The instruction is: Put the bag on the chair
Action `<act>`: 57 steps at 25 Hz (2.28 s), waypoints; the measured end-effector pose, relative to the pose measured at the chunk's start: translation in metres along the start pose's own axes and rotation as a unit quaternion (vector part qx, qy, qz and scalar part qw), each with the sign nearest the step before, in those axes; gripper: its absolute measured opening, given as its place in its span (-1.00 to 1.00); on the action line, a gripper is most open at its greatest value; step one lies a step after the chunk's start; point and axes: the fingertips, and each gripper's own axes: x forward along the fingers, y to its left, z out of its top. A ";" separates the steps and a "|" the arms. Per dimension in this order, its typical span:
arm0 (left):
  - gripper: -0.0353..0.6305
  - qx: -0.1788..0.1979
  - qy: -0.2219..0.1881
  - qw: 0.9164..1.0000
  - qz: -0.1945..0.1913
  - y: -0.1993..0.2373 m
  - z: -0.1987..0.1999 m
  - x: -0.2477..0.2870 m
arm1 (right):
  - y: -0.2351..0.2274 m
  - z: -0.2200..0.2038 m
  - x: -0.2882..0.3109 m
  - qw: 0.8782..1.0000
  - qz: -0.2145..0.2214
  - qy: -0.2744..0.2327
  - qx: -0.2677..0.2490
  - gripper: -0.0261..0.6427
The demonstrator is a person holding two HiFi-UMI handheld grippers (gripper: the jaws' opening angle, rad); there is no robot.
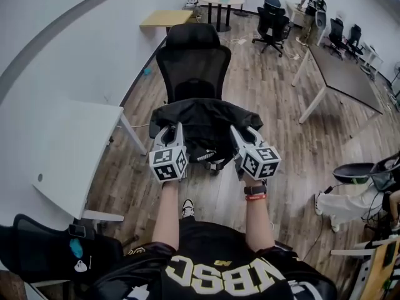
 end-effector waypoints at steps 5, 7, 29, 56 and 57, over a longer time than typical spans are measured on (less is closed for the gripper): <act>-0.71 -0.006 0.005 1.000 -0.009 0.025 0.003 0.046 | -0.011 0.004 0.048 1.000 -0.009 0.008 0.008 -0.61; -0.71 -0.009 0.007 1.000 -0.008 0.035 0.000 0.060 | -0.016 -0.001 0.064 1.000 -0.013 0.016 0.013 -0.60; -0.71 -0.010 0.027 0.999 -0.045 0.130 -0.006 0.187 | -0.030 -0.005 0.234 0.999 -0.019 0.029 0.041 -0.58; -0.71 -0.032 0.147 0.988 -0.017 0.178 -0.112 0.356 | -0.151 -0.090 0.395 0.984 -0.016 0.121 0.132 -0.56; -0.71 -0.033 0.153 0.988 -0.015 0.180 -0.118 0.362 | -0.155 -0.095 0.399 0.983 -0.017 0.127 0.134 -0.56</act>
